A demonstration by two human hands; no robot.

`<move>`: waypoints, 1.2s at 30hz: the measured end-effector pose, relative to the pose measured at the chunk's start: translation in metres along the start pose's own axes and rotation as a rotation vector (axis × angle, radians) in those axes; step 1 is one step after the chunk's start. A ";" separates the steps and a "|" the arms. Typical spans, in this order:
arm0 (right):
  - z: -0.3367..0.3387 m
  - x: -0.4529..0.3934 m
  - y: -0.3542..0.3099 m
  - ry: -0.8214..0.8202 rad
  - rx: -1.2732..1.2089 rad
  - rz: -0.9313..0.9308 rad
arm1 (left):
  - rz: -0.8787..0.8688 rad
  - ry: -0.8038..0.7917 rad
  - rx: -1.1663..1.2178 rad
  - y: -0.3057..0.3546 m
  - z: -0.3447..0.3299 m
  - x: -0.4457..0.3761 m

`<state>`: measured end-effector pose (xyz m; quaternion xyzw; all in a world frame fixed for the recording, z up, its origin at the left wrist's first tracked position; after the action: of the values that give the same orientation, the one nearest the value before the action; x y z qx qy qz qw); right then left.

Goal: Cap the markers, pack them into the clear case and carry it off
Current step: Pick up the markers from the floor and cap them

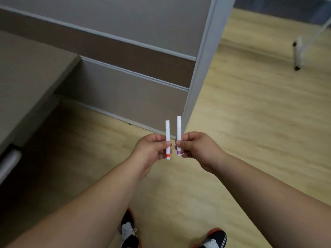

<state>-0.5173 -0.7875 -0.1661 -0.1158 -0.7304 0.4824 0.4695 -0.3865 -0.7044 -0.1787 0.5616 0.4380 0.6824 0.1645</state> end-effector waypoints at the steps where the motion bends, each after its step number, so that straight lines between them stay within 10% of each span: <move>1: -0.014 0.007 -0.024 -0.017 0.012 0.023 | -0.027 0.013 0.015 0.021 0.012 0.014; 13: -0.199 0.060 -0.215 -0.119 0.078 0.242 | -0.294 0.188 0.048 0.195 0.204 0.140; 36: -0.414 0.035 -0.298 -0.421 0.226 0.334 | -0.374 0.479 0.219 0.242 0.407 0.203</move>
<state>-0.1212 -0.6708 0.1354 -0.0787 -0.7241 0.6447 0.2318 -0.0151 -0.5272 0.1308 0.3090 0.6307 0.7020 0.1181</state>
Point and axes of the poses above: each hand's wrist, its own x-axis away from the middle knuckle, its own z-axis out of the back of the hand, y = z × x, the point moved 9 cm from there along -x, towards the middle knuckle, and after that the axes turned 7 degrees about -x, right-handed, at the moved point
